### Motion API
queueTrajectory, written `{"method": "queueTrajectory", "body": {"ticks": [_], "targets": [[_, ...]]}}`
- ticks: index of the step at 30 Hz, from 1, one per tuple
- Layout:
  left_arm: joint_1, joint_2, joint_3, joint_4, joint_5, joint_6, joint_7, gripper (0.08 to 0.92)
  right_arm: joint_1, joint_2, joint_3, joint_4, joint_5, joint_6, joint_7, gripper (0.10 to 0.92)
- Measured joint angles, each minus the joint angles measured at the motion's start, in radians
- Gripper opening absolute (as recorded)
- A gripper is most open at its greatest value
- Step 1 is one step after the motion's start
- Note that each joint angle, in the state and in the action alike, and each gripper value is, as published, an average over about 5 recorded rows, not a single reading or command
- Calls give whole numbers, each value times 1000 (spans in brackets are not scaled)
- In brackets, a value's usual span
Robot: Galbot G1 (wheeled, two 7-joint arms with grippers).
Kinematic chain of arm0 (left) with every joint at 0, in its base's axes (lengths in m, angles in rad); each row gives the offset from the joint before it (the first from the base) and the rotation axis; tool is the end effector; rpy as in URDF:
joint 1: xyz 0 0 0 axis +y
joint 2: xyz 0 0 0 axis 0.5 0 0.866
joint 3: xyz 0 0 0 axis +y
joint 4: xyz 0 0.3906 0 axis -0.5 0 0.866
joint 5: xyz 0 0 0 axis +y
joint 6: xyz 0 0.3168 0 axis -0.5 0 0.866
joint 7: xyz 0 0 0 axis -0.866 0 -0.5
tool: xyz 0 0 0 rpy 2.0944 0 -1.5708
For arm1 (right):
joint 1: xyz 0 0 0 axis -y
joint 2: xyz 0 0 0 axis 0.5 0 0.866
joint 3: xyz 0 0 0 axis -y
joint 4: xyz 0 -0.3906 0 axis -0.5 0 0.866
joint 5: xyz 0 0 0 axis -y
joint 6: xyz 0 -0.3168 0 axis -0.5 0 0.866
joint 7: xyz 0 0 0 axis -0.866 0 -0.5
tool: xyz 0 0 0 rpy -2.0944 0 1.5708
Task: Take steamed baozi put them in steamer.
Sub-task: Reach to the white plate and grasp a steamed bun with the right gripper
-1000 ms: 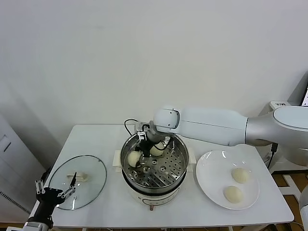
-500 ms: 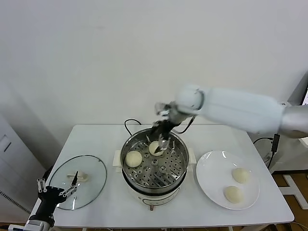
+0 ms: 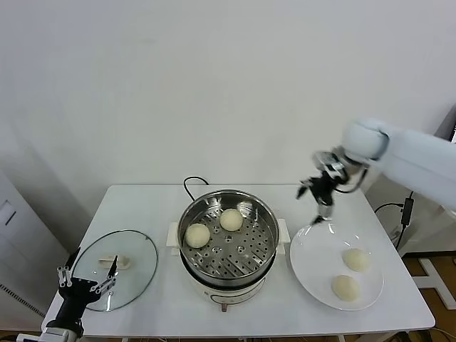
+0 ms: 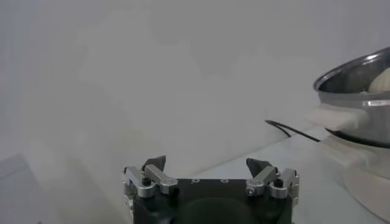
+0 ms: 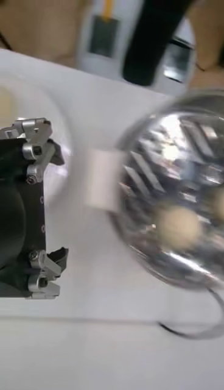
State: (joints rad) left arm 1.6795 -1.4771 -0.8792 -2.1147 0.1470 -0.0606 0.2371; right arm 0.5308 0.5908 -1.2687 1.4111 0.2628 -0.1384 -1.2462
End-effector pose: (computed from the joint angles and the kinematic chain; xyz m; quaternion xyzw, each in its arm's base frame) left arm 0.0768 0.1152 -0.3251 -0.0034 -0.9772 -0.2084 0.0395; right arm 0.4995 -0.1963 -0.0651 0.5867 -0.4988 0.5173 0.3733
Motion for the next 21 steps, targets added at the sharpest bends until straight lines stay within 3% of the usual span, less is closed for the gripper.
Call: {"method": "queueTrajectory", "body": {"ticks": [10, 21], "targets": [[4, -5, 0, -7, 17, 0, -3, 823, -288, -90, 174, 14, -203, 73, -35, 823], [12, -9, -6, -11, 25, 1, -4, 823, -469, -102, 274, -3, -312, 106, -25, 823]]}}
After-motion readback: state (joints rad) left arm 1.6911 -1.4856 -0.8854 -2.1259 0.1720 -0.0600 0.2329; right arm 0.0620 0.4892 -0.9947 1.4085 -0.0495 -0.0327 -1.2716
